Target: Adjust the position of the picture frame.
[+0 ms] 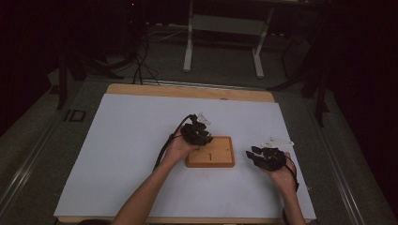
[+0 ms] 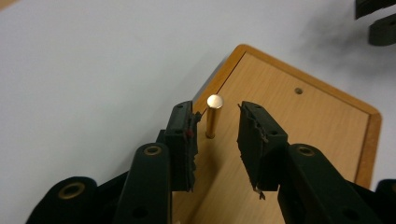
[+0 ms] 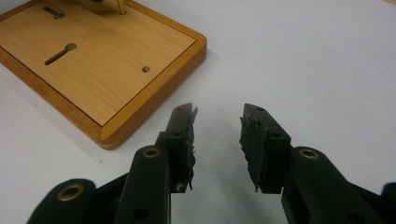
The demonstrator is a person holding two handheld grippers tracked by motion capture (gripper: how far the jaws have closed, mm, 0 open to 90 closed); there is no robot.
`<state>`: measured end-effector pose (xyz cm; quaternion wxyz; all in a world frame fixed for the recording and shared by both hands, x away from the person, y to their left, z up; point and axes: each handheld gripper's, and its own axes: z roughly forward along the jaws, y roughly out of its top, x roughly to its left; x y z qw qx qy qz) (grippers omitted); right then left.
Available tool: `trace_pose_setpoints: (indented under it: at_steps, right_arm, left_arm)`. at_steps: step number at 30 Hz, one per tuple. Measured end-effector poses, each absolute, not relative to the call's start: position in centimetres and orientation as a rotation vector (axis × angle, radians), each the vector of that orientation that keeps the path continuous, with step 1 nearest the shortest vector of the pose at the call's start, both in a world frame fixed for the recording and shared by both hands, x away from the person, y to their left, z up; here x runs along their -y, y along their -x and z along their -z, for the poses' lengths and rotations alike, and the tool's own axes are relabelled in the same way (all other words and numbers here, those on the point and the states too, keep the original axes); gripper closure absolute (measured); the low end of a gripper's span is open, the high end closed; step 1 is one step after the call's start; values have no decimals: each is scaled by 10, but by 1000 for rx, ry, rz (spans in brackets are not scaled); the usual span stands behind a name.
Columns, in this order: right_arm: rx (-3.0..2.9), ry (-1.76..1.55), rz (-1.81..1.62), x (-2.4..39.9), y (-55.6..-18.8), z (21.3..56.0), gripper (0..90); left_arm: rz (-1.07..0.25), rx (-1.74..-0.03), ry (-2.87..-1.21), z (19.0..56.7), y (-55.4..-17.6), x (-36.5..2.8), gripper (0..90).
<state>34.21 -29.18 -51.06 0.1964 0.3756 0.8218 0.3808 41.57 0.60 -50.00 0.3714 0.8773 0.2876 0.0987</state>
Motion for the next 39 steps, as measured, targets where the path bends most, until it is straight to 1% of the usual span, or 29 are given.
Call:
trace_pose_setpoints:
  at_steps: [10,11,13,16,17,21,28,39]
  right_arm:
    - [-2306,-1050,-1063,291,-342,511,636]
    - [-2306,-1050,-1064,291,-342,511,636]
    - [-2305,-1050,-1065,291,-342,511,635]
    - [-2305,-1050,-1066,292,-342,511,635]
    - [-2304,-1052,-1067,292,-342,511,634]
    - [-2306,-1053,-1065,292,-342,512,634]
    - [-2311,-1049,-1060,291,-343,512,632]
    - [-2312,-1055,-1062,291,-343,513,631]
  left_arm:
    - [-229,-752,-2229,509,-423,-4,716]
    - [-220,-750,-2230,511,-424,-4,750]
    - [-210,-744,-2226,512,-425,-4,785]
    - [-213,-724,-2225,512,-424,-3,807]
    - [-217,-719,-2228,512,-423,-2,835]
    - [-211,-718,-2223,513,-424,-3,840]
    - [-210,-719,-2214,515,-425,-2,811]
    - [-191,-729,-2183,519,-427,-2,814]
